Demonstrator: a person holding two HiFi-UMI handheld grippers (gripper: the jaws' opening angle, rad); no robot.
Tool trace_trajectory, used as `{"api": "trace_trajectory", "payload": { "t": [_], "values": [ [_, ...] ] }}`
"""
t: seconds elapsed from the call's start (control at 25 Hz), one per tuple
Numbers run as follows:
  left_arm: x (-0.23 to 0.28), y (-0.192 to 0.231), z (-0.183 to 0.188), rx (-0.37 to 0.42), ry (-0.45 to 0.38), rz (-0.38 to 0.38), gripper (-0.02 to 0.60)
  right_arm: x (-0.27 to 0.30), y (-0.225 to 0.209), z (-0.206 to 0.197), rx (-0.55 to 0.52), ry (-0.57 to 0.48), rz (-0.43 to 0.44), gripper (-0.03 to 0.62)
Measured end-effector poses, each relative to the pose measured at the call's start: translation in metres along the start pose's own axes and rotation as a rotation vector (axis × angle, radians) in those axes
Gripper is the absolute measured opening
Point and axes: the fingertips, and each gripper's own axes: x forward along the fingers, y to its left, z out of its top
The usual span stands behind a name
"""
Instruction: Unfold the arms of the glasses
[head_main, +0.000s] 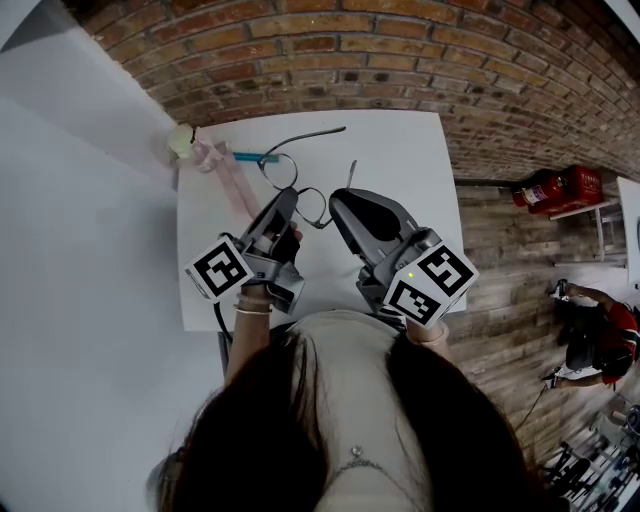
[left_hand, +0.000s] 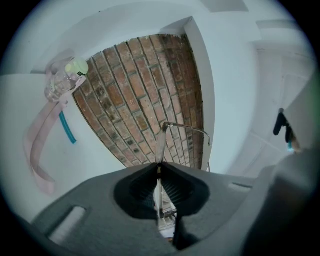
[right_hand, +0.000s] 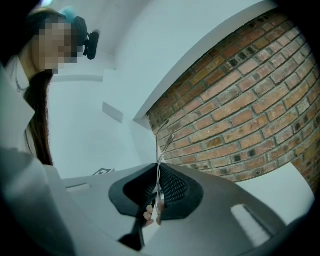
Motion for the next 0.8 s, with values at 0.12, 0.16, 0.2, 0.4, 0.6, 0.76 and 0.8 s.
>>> {"api": "trace_trajectory", "payload": {
  "t": [0.12, 0.16, 0.2, 0.4, 0.6, 0.76, 0.8],
  "values": [
    [0.000, -0.001, 0.002, -0.024, -0.011, -0.009, 0.023, 0.000, 0.000, 0.001, 0.003, -0.001, 0.000, 0.023],
    [0.000, -0.001, 0.003, -0.030, -0.014, -0.013, 0.023, 0.000, 0.000, 0.001, 0.004, -0.001, 0.001, 0.023],
    [0.000, -0.001, 0.004, -0.036, -0.018, -0.017, 0.023, 0.000, 0.000, 0.001, 0.004, -0.002, 0.002, 0.023],
    [-0.001, -0.002, 0.008, -0.072, -0.038, -0.045, 0.023, -0.001, 0.001, 0.002, 0.005, -0.006, 0.004, 0.023],
    [-0.003, -0.002, 0.011, -0.095, -0.059, -0.051, 0.023, -0.003, 0.001, 0.004, 0.002, -0.008, 0.007, 0.023],
    [-0.004, -0.001, 0.015, -0.108, -0.074, -0.054, 0.023, -0.003, 0.002, 0.005, 0.006, -0.013, 0.014, 0.020],
    [-0.004, -0.002, 0.015, -0.111, -0.076, -0.056, 0.023, -0.003, 0.002, 0.005, 0.007, -0.014, 0.015, 0.020]
  ]
}}
